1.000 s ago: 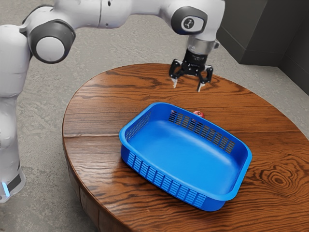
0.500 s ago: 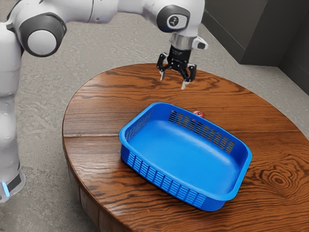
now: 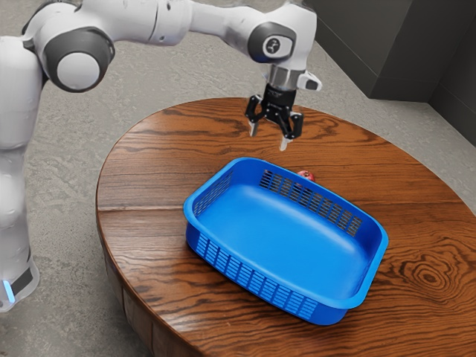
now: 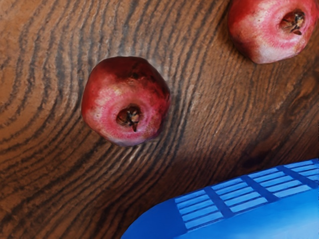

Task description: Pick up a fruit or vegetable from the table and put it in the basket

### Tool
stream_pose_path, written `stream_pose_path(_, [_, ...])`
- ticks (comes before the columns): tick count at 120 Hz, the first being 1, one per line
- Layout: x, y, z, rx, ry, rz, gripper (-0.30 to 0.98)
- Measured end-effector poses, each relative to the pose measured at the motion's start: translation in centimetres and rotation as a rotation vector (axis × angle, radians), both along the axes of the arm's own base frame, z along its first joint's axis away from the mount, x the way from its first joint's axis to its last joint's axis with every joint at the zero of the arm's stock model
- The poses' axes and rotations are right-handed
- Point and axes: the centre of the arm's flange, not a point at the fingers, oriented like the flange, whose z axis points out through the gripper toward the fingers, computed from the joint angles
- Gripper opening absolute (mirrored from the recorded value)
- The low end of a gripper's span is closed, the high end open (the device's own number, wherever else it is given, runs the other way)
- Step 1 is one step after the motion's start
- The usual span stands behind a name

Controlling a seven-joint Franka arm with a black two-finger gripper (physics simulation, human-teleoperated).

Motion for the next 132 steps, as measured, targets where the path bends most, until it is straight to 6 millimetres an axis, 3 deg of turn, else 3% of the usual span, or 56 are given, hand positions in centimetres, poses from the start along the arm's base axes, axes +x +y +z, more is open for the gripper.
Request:
stream_pose_path(22, [0.2,1.7,-0.7,-0.037,-0.004,0.064,0.69])
stream_pose_path(48, [1.0,1.5,-2.8,-0.101,0.031,0.161,0.68])
stream_pose_path(62, [1.1,1.3,-2.8,-0.118,0.038,0.211,0.69])
stream_pose_path(70, [0.6,0.9,-2.4,-0.124,0.043,0.235,0.69])
stream_pose_path(85, [-2.4,0.5,-2.1,-0.13,0.068,0.283,0.68])
stream_pose_path(108, [-3.9,3.2,-2.1,-0.126,0.07,0.381,0.68])
stream_pose_path(121, [-2.6,5.4,-3.4,-0.118,0.078,0.423,0.68])
stream_pose_path(132, [-1.5,5.7,-3.3,-0.112,0.067,0.43,0.68])
